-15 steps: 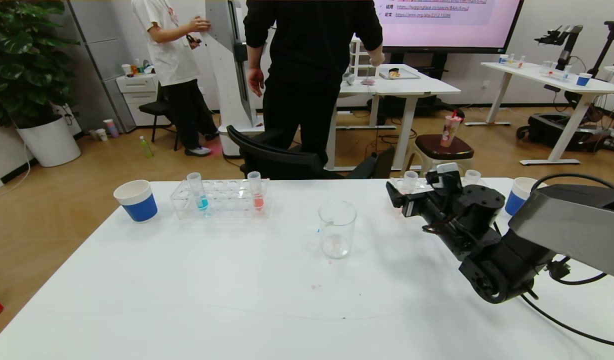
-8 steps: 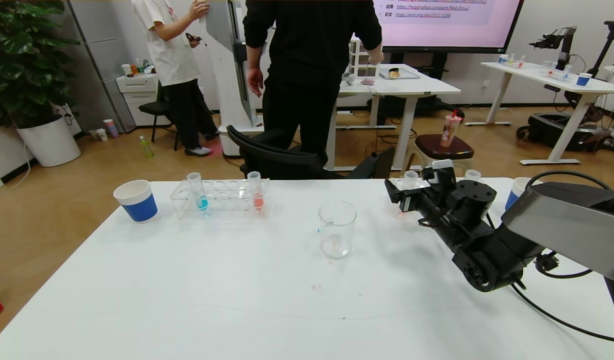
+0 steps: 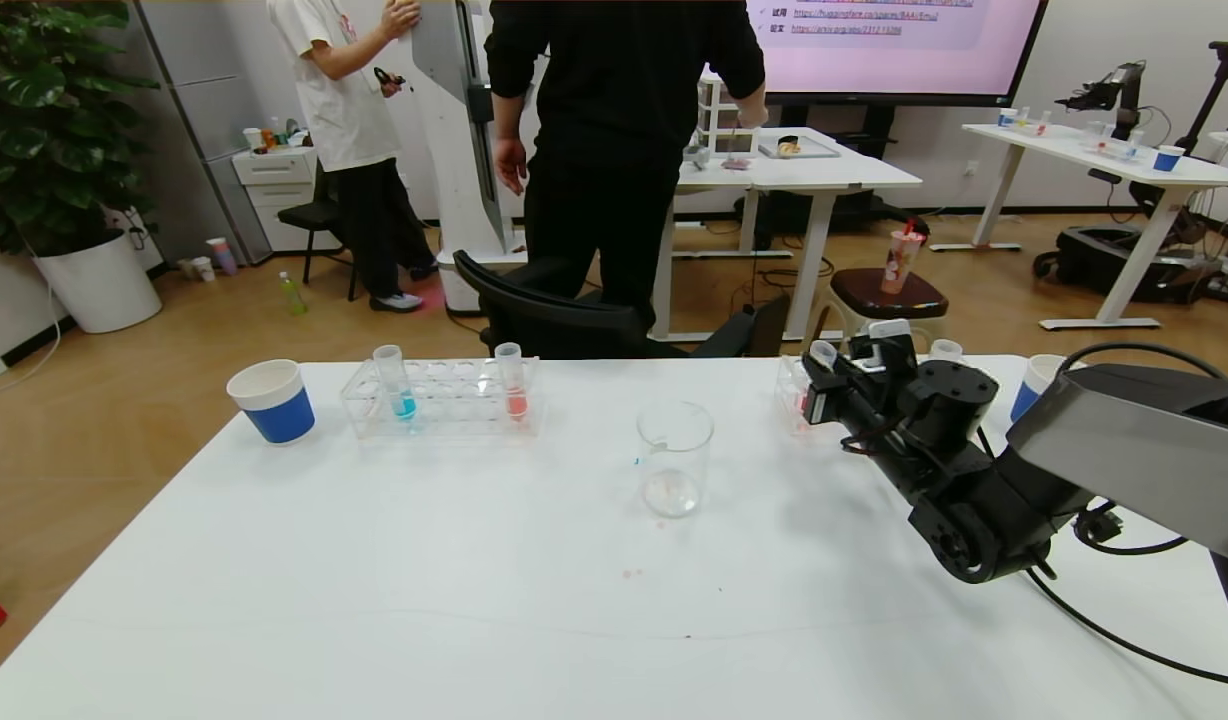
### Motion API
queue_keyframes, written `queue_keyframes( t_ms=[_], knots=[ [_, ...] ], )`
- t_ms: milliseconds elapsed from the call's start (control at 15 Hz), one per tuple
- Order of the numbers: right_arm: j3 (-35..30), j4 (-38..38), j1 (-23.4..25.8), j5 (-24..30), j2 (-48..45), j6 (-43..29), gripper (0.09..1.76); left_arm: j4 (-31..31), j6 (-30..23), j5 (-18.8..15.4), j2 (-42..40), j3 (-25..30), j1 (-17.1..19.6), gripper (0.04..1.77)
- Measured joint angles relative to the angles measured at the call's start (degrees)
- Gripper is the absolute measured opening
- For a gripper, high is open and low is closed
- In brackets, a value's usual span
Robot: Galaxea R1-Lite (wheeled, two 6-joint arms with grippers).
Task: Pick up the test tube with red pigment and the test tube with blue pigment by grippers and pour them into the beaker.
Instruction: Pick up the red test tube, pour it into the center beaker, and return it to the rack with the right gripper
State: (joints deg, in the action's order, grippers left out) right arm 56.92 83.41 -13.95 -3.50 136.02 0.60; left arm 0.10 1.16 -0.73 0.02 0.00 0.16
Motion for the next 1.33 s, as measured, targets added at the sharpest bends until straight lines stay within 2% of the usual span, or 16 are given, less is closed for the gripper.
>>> queue_keyframes(
  t_ms=[67, 133, 400, 667, 800, 933, 1067, 1333],
  knots=[
    [0.0, 0.0, -0.1, 0.1, -0.1, 0.0, 0.54, 0.0, 0.0, 0.0, 0.0, 0.0, 0.0, 1.75],
    [0.0, 0.0, -0.1, 0.1, -0.2, 0.0, 0.49, 0.0, 0.0, 0.0, 0.0, 0.0, 0.0, 1.75],
    [0.1, -0.5, -0.4, 0.0, -1.5, 0.1, 0.49, 0.0, 0.0, 0.0, 0.0, 0.0, 0.0, 1.75],
    [2.4, -7.8, -0.4, 0.2, -5.3, 0.2, 0.49, 0.0, 0.0, 0.0, 0.0, 0.0, 0.0, 1.75],
    [4.1, -14.8, -1.3, 0.8, -8.4, 0.4, 0.49, 0.0, 0.0, 0.0, 0.0, 0.0, 0.0, 1.75],
    [5.2, -20.3, -1.9, 6.1, -11.3, 0.3, 0.49, 0.0, 0.0, 0.0, 0.0, 0.0, 0.0, 1.75],
    [7.4, -22.4, -2.1, 9.2, -13.1, 0.5, 0.49, 0.0, 0.0, 0.0, 0.0, 0.0, 0.0, 1.75],
    [11.8, -26.2, -2.3, 9.9, -14.3, 3.1, 0.49, 0.0, 0.0, 0.0, 0.0, 0.0, 0.0, 1.75]
  ],
)
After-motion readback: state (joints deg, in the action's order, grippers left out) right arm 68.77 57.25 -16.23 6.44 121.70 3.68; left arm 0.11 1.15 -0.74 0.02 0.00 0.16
